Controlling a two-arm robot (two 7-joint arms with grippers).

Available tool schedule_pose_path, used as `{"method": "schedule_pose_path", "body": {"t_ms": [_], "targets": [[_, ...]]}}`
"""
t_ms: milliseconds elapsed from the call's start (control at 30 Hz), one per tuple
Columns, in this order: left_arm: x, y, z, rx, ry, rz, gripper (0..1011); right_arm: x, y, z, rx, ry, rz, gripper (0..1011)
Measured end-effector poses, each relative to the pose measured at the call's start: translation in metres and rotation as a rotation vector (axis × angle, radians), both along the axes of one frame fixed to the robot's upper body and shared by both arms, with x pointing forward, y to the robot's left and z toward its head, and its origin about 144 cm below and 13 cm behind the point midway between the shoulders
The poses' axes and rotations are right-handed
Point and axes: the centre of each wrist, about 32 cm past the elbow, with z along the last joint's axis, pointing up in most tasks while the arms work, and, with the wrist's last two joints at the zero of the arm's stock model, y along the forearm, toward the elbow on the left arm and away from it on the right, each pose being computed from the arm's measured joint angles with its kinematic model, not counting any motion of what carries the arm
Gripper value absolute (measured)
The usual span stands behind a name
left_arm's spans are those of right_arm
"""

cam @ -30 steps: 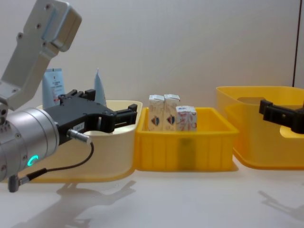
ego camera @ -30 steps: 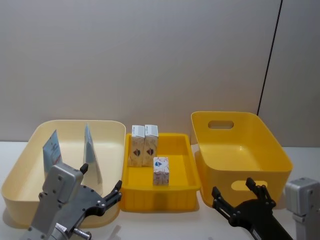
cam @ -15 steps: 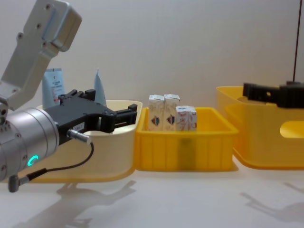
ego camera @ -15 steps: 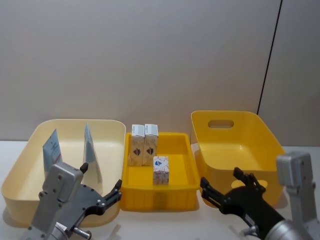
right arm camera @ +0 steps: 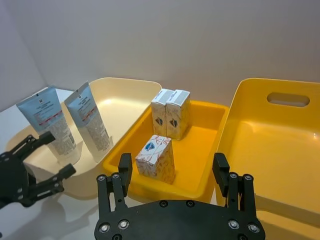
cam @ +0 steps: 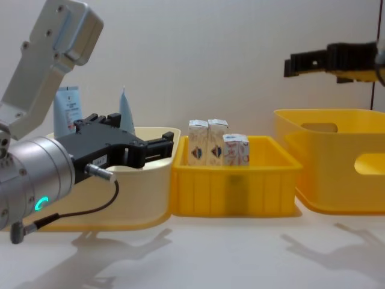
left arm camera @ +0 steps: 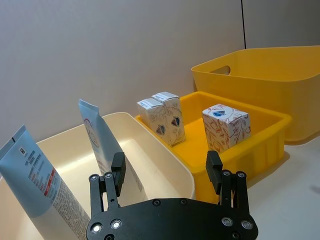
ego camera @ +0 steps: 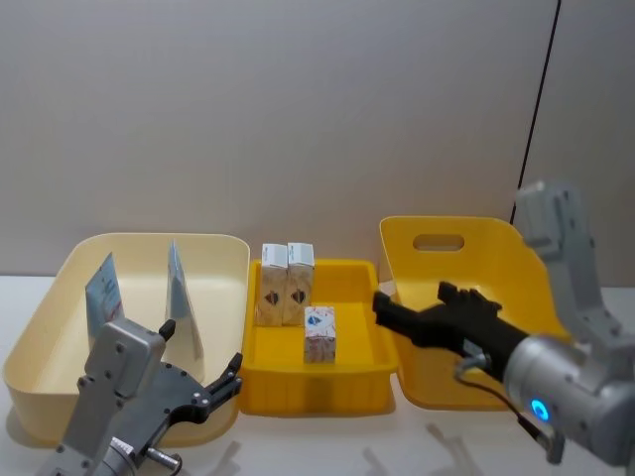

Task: Bimanual collaborative sorting of washing and personal care products

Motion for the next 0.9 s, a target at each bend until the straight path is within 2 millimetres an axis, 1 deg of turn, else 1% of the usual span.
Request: {"method": "schedule_pose_path", "body": {"t_ms": [67, 333, 500, 900], "targets": [[0.0, 0.0, 0.0, 0.0, 0.0, 0.0, 1003, 0.008, 0.006, 0.012, 0.001, 0.032, -0.013, 1001], [0.0, 0.0, 0.0, 0.0, 0.0, 0.0, 1003, 0.025, 0.023, 0.028, -0.008, 0.12, -0.031, 1001], [0.0, 0.0, 0.0, 0.0, 0.0, 0.0, 1003, 0.034, 0.035, 0.033, -0.021, 0.174, -0.029, 1001], [0.0, 0.0, 0.0, 0.0, 0.0, 0.0, 1004, 0.05, 0.057, 0.03, -0.081, 0.255, -0.026, 1001]]}}
